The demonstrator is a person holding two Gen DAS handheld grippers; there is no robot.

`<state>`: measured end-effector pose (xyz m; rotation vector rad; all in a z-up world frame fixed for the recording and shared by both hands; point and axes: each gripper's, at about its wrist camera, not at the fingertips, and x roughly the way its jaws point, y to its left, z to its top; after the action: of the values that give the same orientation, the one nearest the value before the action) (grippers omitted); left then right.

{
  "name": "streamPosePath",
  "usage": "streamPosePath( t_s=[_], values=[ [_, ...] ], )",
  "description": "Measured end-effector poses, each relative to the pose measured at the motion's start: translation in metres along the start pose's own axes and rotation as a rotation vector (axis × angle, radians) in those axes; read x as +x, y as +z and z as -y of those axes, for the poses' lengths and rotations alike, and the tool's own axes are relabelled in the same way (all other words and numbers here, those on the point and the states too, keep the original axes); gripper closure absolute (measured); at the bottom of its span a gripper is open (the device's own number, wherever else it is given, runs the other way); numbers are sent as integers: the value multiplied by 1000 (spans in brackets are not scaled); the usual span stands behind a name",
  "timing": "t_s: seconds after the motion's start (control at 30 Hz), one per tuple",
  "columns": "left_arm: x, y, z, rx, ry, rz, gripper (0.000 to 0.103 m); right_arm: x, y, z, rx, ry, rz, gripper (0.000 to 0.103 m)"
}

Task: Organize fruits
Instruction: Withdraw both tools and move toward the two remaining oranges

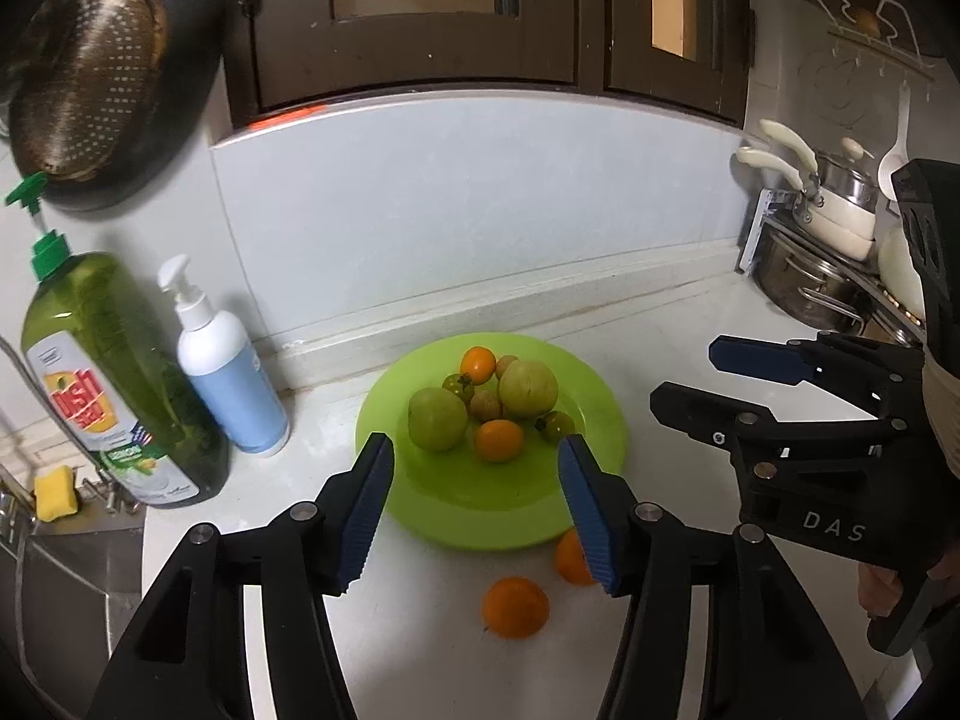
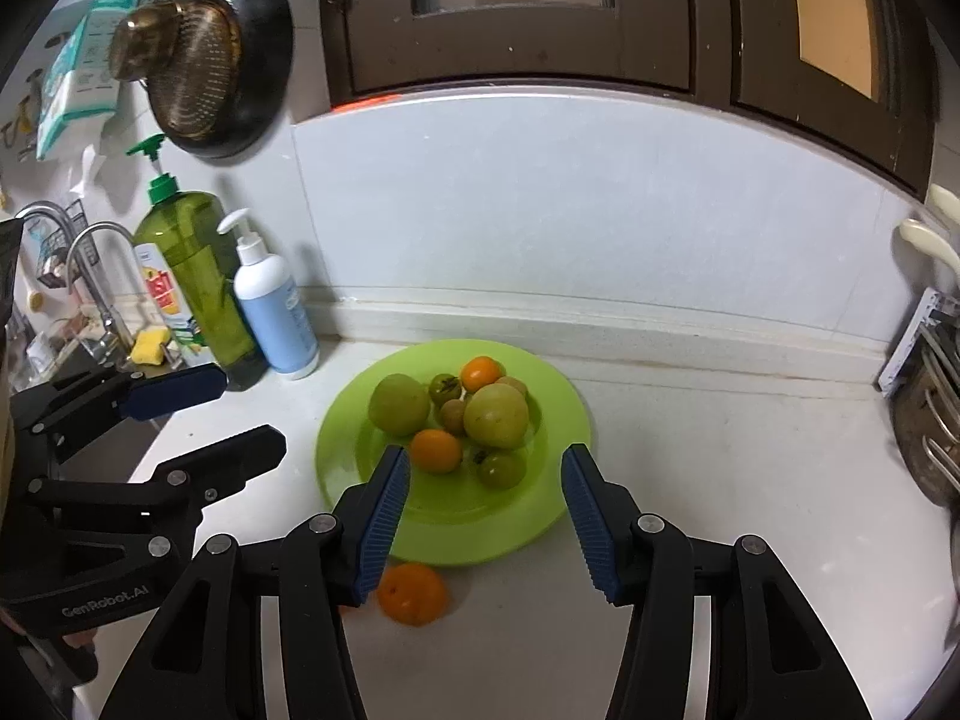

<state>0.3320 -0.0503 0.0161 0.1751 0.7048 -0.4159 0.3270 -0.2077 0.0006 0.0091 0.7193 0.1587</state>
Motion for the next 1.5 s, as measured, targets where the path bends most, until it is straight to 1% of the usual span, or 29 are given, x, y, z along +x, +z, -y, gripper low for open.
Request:
streamPosePath(
  t_s=[0.07,0.17,0.37,0.53,0.6,0.93,1.1,1.27,1.5],
  values=[
    [-5,-5,-1,-2,6,2,45,-6,-4,-6,-5,-1,7,43],
    [-11,-16,-3,-1,10,-2,42,-13,-10,-13,-20,-3,16,43],
    [-17,-33,-3,16,18,-13,42,-19,-26,-24,-50,-7,4,43],
    [-20,-50,3,59,35,-7,40,-18,-41,-30,-58,6,-23,43],
    [-18,-58,5,78,26,-14,40,-15,-48,-31,-61,10,-37,43],
    [0,-86,14,156,-8,-48,40,7,-79,-38,-107,34,-121,43],
    [19,-97,17,187,-35,-83,40,20,-88,-38,-121,37,-153,43],
    [35,-101,20,208,-51,-111,41,36,-93,-35,-133,40,-187,43],
    [52,-102,20,213,-74,-131,41,56,-90,-35,-159,46,-217,43]
  ],
)
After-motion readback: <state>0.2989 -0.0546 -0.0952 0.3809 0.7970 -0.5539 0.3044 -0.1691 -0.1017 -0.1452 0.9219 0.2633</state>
